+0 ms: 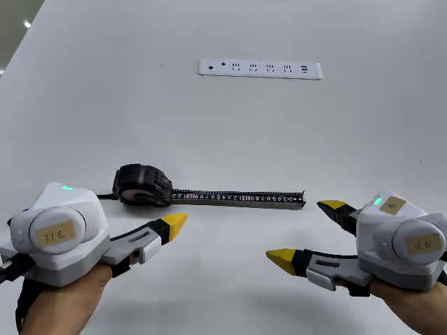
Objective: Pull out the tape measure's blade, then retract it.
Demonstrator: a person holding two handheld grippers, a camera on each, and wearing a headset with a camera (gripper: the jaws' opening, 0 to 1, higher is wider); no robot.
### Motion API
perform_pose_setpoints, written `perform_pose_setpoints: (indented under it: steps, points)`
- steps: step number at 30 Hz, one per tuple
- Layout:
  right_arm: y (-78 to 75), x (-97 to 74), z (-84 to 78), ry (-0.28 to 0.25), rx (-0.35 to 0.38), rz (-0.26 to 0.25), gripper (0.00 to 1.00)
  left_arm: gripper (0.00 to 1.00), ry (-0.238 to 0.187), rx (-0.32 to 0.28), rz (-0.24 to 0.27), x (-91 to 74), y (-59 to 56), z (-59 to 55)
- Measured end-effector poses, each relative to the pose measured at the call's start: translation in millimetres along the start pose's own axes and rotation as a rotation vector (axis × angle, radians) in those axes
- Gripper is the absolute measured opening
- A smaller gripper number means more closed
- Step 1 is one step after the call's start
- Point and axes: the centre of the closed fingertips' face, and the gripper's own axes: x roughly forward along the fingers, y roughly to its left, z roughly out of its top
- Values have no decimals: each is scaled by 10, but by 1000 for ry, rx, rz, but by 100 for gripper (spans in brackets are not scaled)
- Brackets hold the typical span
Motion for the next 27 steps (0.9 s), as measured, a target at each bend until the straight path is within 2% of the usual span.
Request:
perform_pose_setpoints:
  steps: [15,27]
  points:
    - [-167,99,-36,64,-87,27,62,87,18,-22,21,201,44,18]
    - [-347,158,-98,111,-127,38,55,82,34,-41,42,309,120,38]
